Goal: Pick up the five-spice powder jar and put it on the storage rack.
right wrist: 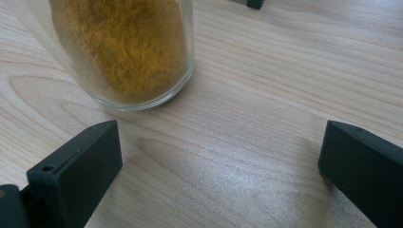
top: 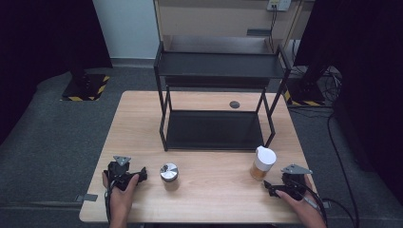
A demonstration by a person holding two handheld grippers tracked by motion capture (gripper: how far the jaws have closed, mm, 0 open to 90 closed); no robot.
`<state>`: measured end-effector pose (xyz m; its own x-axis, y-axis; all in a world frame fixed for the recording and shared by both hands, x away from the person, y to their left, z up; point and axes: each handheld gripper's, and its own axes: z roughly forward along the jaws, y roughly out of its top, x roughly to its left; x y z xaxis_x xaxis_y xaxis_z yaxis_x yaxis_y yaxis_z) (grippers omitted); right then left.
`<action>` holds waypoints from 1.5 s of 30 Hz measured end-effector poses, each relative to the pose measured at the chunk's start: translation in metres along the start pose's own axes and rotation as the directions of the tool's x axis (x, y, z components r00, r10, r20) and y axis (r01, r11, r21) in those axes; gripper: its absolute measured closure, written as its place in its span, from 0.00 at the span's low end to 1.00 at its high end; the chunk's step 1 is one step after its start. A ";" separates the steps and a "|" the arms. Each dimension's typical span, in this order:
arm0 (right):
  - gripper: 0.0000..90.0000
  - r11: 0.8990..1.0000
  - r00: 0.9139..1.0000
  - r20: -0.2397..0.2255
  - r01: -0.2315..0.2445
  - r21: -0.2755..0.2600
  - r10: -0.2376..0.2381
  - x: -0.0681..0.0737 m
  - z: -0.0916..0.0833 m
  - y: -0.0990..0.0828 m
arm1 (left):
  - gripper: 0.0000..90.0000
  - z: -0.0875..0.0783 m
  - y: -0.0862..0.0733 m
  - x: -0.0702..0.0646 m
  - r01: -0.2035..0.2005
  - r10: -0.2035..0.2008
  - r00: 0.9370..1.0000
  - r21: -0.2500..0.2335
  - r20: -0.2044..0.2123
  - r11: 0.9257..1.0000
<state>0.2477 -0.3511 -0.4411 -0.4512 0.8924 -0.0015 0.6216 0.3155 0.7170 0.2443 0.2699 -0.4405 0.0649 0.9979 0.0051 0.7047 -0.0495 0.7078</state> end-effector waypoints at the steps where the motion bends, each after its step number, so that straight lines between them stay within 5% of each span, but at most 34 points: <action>1: 0.02 1.000 1.000 0.000 0.000 0.000 0.000 0.000 0.000 0.000 | 0.00 0.000 0.000 0.000 0.000 0.000 1.000 0.000 0.000 1.000; 45: 0.02 1.000 1.000 0.002 -0.003 0.001 0.003 0.001 0.000 0.000 | 0.01 -0.006 0.004 0.001 -0.030 0.030 0.999 -0.012 0.021 0.999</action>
<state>0.2471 -0.3505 -0.4409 -0.4480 0.8940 -0.0005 0.6238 0.3130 0.7162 0.2430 0.2707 -0.4329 0.1010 0.9948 0.0115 0.6937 -0.0787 0.7159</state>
